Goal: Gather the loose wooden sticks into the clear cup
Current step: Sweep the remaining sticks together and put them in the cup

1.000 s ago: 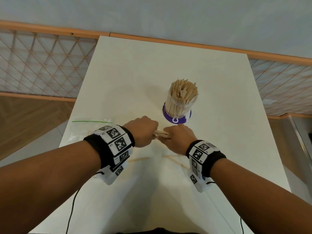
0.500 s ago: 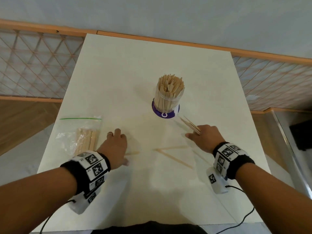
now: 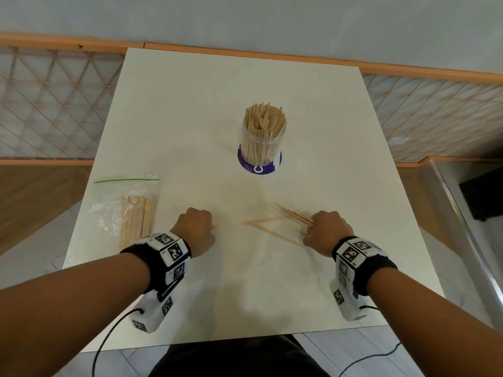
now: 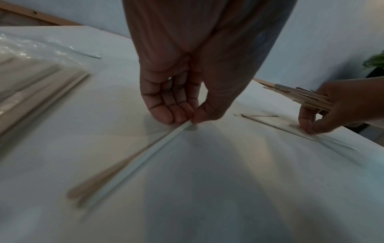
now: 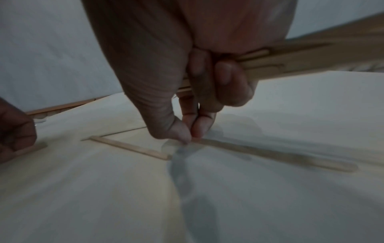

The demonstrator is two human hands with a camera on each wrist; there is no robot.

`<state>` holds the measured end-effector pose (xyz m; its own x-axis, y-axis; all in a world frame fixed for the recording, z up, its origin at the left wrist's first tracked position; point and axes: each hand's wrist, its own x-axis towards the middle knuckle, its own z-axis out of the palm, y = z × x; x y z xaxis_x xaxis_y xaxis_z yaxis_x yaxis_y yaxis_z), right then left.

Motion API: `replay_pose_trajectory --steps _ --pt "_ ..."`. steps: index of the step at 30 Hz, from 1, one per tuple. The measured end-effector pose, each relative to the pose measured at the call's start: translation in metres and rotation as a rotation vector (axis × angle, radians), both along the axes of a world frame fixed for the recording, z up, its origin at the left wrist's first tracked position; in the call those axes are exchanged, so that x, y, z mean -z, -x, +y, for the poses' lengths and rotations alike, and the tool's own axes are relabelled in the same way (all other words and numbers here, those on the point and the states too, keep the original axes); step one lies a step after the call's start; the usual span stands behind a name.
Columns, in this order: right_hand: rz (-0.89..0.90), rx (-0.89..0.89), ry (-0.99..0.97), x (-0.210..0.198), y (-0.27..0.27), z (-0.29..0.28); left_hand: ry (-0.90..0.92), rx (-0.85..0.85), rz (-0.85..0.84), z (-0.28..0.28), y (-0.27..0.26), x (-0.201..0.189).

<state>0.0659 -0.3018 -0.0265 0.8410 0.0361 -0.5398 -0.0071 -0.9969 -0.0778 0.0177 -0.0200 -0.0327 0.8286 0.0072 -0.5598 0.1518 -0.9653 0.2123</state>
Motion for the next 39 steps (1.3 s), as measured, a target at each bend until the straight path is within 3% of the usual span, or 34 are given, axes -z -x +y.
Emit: replay_pose_trajectory --steps 4,8,10,14,28,33,35,39 --pt "-0.025 -0.099 -0.022 -0.006 0.007 0.007 -0.013 0.041 -0.012 -0.004 0.007 0.004" --pt "-0.057 -0.11 -0.206 -0.014 0.002 0.021 -0.061 0.121 -0.059 -0.005 0.013 0.006" --pt "-0.046 -0.208 -0.248 -0.014 -0.001 0.034 -0.069 0.126 -0.059 -0.007 0.016 0.005" --pt "-0.005 -0.341 -0.17 -0.007 -0.002 0.057 -0.081 0.126 -0.055 -0.011 0.016 0.001" --pt "0.034 -0.376 0.031 -0.004 -0.013 0.073 -0.087 -0.112 0.034 -0.008 0.011 0.0" --pt "0.002 -0.47 0.066 -0.002 -0.008 0.073 -0.105 0.024 0.007 -0.012 0.019 -0.001" --pt "-0.003 -0.455 0.023 0.0 -0.006 0.07 -0.114 0.081 -0.031 -0.012 0.026 0.003" --pt "-0.013 -0.199 -0.221 -0.001 -0.01 0.06 -0.098 0.056 -0.072 -0.007 0.027 0.007"
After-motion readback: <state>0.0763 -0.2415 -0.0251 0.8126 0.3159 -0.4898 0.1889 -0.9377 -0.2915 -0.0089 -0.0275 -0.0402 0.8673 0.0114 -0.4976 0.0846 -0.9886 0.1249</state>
